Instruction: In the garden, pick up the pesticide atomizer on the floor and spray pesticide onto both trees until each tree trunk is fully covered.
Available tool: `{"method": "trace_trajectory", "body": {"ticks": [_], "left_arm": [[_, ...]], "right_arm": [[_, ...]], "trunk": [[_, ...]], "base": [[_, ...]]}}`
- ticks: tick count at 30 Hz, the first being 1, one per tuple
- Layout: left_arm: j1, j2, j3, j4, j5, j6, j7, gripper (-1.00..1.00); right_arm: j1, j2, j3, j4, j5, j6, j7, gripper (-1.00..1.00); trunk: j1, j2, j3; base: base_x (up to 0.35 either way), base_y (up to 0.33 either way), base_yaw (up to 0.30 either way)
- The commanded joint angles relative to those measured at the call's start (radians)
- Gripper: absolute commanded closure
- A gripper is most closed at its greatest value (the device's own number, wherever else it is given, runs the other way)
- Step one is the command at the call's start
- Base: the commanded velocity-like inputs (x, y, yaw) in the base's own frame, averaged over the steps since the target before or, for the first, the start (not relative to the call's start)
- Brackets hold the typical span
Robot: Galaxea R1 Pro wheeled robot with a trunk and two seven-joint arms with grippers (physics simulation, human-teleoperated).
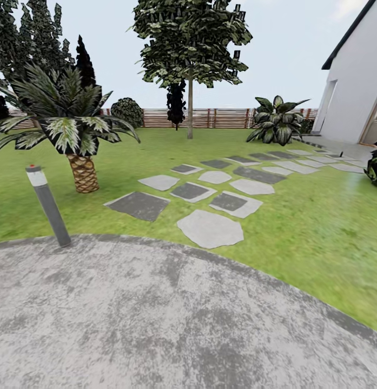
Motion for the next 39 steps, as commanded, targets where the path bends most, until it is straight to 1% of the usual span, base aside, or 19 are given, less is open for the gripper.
{"method": "trace_trajectory", "body": {"ticks": [1,7,29,39], "left_arm": [[0.000,0.000,0.000,0.000,0.000,0.000,0.000,-1.00],[0.000,0.000,0.000,0.000,0.000,-0.001,0.000,-1.00],[0.000,0.000,0.000,0.000,0.000,-0.001,0.000,-1.00],[0.000,0.000,0.000,0.000,0.000,-0.001,0.000,-1.00]], "right_arm": [[0.000,0.000,0.000,0.000,0.000,0.000,0.000,-1.00],[0.000,0.000,0.000,0.000,0.000,0.000,0.001,-1.00],[0.000,0.000,0.000,0.000,0.000,0.000,0.002,-1.00],[0.000,0.000,0.000,0.000,0.000,0.000,0.002,-1.00]], "trunk": [[0.000,0.000,0.000],[0.000,0.000,-0.004],[0.000,0.000,-0.039],[0.000,0.000,-0.041]], "base": [[0.340,0.000,0.000],[0.339,0.000,0.000],[0.340,0.000,0.000],[0.339,0.000,0.000]]}}
